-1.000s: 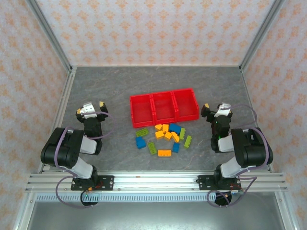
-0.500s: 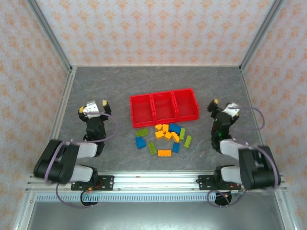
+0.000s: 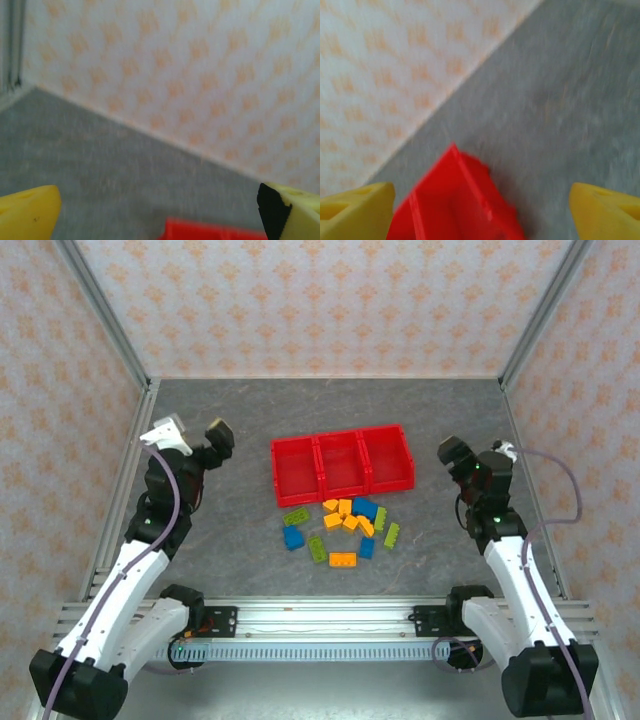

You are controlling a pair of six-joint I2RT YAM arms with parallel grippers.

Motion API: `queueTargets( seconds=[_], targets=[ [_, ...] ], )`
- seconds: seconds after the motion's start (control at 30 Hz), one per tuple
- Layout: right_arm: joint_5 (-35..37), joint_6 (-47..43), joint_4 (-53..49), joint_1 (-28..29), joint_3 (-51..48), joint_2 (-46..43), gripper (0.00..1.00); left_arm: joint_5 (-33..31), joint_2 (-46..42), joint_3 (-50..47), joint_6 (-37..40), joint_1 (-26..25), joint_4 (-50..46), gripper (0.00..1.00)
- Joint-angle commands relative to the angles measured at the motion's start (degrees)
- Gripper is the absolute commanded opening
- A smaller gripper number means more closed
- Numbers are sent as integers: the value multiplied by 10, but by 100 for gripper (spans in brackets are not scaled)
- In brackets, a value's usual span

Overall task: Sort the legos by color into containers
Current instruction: Pick up the lego from the bottom-center of the table.

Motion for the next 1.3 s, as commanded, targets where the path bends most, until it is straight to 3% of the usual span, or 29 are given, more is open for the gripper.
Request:
queueTargets(
  seconds=[0.0,0.13,0.23,0.5,1.13,1.27],
  targets=[
    [-89,30,-172,37,-1,-10,86,91,-20,-13,-8,-2,-189,99],
    [-56,69,-235,114,-26,-23,83,149,-42,-31,-5,-4,-236,99],
    [-30,111,-243,192,-48,-15,81,185,-73,-56,19,-22,-184,99],
    [47,148,-253,340,-39,126,81,235,-62,-75,33,-23,-152,99],
    [94,116,-225,362,-19,250,62,244,-64,-80,32,-22,-143,99],
    [112,109,-227,362,-13,265,52,245,-63,-81,32,-23,-141,99]
  ],
)
